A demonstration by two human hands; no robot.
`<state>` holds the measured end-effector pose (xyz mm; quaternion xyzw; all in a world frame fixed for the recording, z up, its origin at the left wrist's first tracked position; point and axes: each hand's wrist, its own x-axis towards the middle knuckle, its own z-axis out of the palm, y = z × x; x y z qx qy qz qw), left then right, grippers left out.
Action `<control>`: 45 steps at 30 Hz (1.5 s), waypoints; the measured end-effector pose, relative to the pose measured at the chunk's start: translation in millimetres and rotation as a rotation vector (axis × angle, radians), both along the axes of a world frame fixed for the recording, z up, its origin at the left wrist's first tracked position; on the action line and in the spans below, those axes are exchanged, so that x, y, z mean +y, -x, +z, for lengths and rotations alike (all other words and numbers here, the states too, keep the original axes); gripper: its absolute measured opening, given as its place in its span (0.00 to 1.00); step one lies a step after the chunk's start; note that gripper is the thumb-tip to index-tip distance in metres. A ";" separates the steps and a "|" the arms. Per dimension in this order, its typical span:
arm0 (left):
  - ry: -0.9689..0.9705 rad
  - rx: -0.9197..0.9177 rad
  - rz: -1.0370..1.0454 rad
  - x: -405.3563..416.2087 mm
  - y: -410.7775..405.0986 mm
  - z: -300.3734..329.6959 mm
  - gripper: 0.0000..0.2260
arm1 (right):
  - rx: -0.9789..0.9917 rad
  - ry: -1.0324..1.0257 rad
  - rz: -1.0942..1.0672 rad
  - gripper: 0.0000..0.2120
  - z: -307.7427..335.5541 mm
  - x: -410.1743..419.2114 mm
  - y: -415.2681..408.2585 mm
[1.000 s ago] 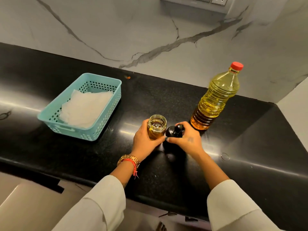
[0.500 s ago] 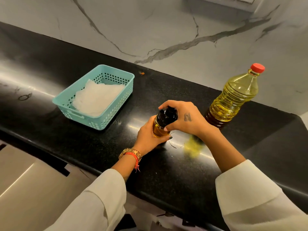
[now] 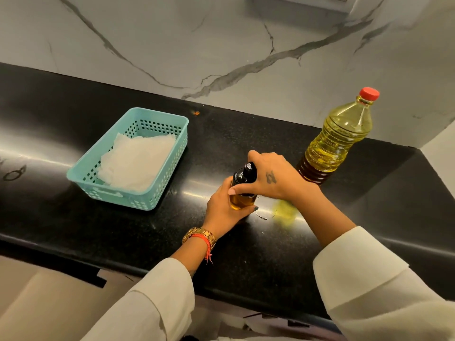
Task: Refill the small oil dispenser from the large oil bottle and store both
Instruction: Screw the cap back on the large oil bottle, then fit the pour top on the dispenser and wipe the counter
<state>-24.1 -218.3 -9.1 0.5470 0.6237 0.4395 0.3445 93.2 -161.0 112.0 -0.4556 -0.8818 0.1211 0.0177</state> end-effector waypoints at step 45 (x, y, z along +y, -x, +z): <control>-0.017 -0.020 -0.048 -2.7 6.3 4.3 0.31 | 0.372 0.063 -0.094 0.28 -26.0 -14.8 -14.3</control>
